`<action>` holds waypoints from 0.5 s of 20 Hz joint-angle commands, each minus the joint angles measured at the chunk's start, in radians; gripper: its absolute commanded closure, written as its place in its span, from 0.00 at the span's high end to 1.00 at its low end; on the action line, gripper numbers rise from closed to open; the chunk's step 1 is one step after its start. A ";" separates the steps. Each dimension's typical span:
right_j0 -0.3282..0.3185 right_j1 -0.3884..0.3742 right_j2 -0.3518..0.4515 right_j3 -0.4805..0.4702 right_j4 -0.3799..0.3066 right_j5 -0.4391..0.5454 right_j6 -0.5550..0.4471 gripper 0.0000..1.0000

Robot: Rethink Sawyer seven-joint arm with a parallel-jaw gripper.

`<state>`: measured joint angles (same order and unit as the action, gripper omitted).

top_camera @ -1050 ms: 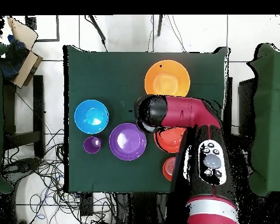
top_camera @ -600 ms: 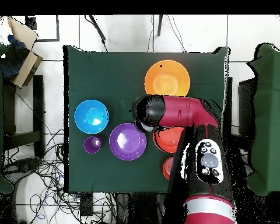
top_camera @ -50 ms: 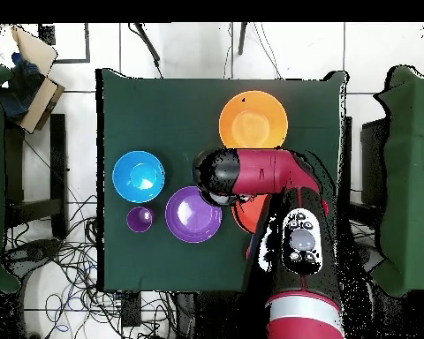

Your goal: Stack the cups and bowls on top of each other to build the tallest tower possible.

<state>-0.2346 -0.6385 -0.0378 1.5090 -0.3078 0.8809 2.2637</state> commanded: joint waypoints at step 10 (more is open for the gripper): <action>0.017 0.048 0.018 -0.018 -0.087 0.049 -0.090 0.00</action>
<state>-0.2342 -0.6378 -0.0588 1.5090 -0.3091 0.8825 2.2637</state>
